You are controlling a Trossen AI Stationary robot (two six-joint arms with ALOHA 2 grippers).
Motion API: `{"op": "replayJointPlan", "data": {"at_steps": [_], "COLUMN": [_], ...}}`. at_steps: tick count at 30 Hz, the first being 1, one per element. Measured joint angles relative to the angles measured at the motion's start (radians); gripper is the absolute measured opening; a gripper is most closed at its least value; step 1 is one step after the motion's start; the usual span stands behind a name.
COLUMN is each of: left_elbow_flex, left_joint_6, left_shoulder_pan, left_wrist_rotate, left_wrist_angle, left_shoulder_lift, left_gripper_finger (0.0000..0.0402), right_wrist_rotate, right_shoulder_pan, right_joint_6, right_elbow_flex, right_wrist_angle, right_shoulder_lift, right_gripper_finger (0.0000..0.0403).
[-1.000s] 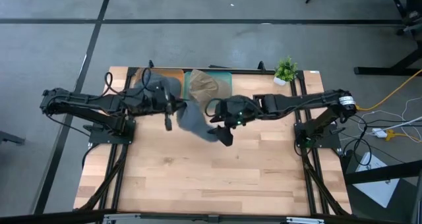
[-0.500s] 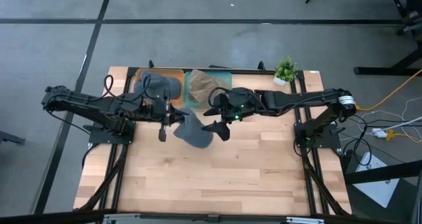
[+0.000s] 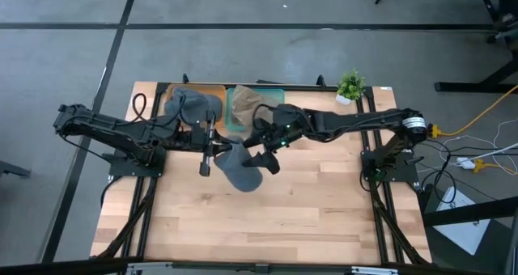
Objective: Pick & Place hat
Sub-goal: Put the gray cap into the orange bin
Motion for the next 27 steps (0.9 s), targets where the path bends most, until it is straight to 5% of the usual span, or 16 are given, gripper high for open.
{"op": "replayJointPlan", "data": {"at_steps": [8,19,27], "left_elbow_flex": [0.0,0.0,0.0], "left_joint_6": [-0.002,-0.108,-0.346], "left_shoulder_pan": [0.0,0.0,0.0], "left_wrist_rotate": [-0.005,-0.038,-0.063], "left_wrist_angle": [0.003,-0.083,-0.174], "left_shoulder_lift": [0.0,0.0,-0.014], "left_gripper_finger": [0.0003,0.0023,0.0068], "right_wrist_rotate": [0.002,-0.033,-0.029], "right_shoulder_pan": [0.0,0.0,0.0], "right_joint_6": [-0.027,-0.028,-0.081], "right_elbow_flex": [0.0,0.0,0.0], "right_wrist_angle": [0.024,-0.02,-0.12], "right_shoulder_lift": [0.035,0.036,0.025], "right_gripper_finger": [0.0298,0.0022,0.0013]}}
